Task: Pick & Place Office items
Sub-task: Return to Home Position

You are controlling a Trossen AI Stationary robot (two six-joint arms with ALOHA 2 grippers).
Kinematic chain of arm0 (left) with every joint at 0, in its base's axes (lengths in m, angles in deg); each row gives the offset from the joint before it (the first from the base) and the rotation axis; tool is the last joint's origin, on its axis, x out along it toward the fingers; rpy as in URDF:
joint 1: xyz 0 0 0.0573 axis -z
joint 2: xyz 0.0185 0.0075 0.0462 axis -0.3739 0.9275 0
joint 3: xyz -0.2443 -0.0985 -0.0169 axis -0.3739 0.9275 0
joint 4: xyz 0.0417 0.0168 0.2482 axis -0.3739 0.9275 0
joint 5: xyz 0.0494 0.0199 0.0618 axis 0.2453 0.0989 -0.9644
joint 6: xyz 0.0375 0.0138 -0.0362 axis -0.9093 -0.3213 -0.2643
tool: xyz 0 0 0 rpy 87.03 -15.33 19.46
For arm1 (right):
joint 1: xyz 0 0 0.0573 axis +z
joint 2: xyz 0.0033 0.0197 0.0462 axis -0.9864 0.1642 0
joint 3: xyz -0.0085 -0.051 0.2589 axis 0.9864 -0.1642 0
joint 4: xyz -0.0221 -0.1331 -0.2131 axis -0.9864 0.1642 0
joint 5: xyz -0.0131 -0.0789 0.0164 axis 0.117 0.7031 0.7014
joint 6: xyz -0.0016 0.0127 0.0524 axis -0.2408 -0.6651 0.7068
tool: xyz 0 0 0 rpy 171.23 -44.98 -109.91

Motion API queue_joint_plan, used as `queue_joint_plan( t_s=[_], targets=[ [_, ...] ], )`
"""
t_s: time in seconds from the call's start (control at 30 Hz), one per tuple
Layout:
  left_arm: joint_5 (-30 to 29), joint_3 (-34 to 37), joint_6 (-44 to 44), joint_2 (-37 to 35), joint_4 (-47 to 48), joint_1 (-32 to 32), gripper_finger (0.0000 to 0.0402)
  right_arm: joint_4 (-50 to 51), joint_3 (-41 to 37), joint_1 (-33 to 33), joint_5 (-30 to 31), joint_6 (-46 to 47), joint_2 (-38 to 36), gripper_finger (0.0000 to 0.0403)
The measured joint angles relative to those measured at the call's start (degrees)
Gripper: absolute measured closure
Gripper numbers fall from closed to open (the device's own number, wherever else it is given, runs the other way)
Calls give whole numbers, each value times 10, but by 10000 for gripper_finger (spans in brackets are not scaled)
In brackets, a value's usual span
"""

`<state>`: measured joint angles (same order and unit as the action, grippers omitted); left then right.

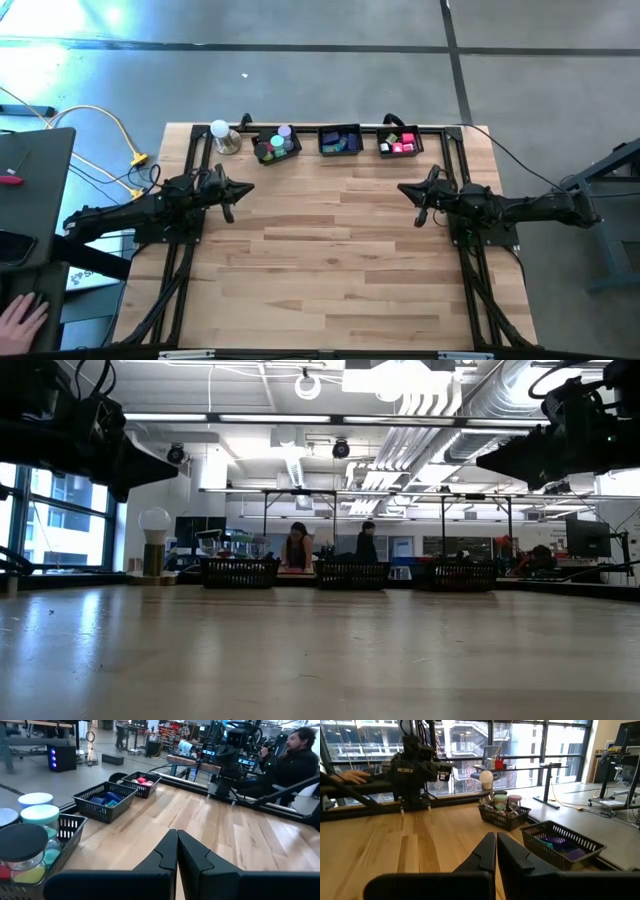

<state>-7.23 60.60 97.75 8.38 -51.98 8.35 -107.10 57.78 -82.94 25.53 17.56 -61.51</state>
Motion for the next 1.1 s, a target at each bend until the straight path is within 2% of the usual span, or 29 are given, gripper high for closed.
queue_joint_plan(
  t_s=[0.4, 0.67, 1.1],
  targets=[
    [0, 0, -11, 0, 0, 0, 401, 21, 0, 0, -3, 3, 0, 400],
    [0, 0, -10, 0, -2, 0, 401, 134, 0, 0, -3, 33, 0, 400],
    [0, 0, -9, 0, -2, 0, 401, 138, -1, 0, -4, 34, 0, 400]
  ],
)
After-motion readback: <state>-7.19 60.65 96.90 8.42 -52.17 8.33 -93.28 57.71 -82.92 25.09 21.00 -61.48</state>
